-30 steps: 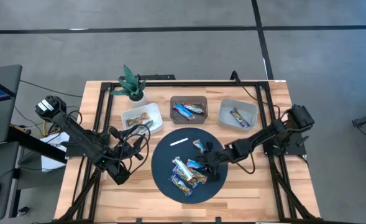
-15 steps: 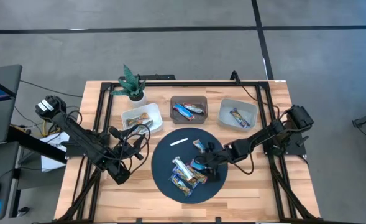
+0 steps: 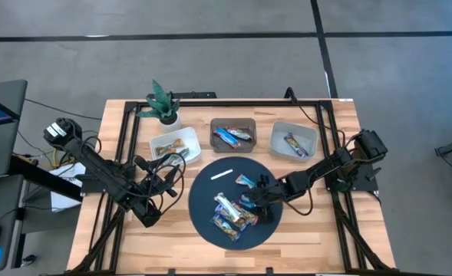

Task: Pick and place Granola Bars by type
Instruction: Put the top red granola bar into the black bin, then put the bottom orange granola bar into the white bin

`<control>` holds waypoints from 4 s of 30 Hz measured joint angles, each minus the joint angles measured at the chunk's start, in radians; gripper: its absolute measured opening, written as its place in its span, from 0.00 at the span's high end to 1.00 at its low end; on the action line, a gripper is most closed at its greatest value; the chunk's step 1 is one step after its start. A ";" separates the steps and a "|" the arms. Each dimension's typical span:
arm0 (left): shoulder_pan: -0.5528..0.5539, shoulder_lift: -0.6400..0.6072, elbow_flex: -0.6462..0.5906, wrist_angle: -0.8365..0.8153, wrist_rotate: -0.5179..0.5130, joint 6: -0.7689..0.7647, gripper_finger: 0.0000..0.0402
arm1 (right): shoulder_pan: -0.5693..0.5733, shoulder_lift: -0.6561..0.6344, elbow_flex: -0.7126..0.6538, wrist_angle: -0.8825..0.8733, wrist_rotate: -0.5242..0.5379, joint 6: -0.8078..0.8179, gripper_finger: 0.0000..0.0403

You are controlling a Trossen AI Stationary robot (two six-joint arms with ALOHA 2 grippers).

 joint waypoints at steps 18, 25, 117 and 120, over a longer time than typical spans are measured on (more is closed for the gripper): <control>0.000 0.000 0.000 0.000 0.000 0.000 0.43 | 0.029 -0.004 0.122 -0.121 0.004 -0.130 0.84; 0.000 0.000 0.000 0.000 0.000 0.000 0.43 | 0.032 -0.004 0.220 -0.173 0.159 -0.268 0.85; 0.285 0.209 0.001 0.991 1.169 0.868 0.43 | 0.115 -0.316 0.058 -0.392 0.741 -0.061 0.65; 0.327 0.219 0.008 1.041 1.139 0.931 0.43 | 0.100 -0.316 0.058 -0.422 0.808 -0.005 0.66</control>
